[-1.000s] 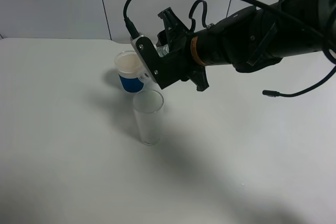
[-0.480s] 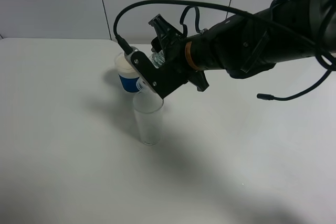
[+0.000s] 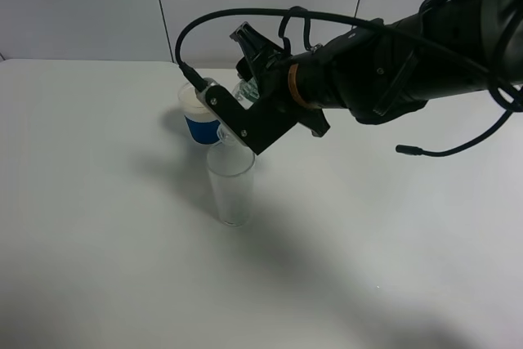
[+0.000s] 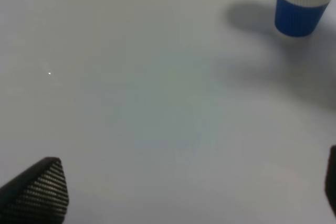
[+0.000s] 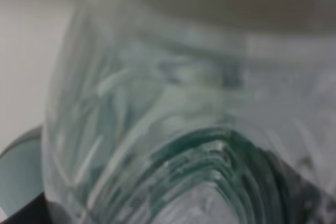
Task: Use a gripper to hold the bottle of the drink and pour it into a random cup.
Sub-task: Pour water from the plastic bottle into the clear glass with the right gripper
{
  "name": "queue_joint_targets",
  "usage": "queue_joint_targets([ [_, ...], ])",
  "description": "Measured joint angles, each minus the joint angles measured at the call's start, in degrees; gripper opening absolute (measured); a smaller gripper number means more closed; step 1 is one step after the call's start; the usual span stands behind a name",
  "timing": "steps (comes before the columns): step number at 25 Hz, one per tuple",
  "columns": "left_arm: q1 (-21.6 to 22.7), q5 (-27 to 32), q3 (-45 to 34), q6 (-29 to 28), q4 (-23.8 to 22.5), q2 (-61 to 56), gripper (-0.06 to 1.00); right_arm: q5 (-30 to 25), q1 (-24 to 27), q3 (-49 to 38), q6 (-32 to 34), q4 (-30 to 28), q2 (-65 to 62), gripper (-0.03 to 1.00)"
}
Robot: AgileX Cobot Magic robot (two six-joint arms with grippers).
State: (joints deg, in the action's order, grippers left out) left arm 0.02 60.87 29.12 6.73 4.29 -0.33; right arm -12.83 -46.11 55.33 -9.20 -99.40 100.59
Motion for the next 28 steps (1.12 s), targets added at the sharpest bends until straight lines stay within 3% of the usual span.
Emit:
queue_joint_targets([
  [13,0.0,0.0,0.0,0.0,0.0,0.0,0.99,0.0,0.0,0.2,-4.6,0.0,0.0,0.57],
  [28,0.0,0.0,0.0,0.0,0.0,0.0,0.99,-1.0,-0.7,2.5,-5.2,0.0,0.0,0.57],
])
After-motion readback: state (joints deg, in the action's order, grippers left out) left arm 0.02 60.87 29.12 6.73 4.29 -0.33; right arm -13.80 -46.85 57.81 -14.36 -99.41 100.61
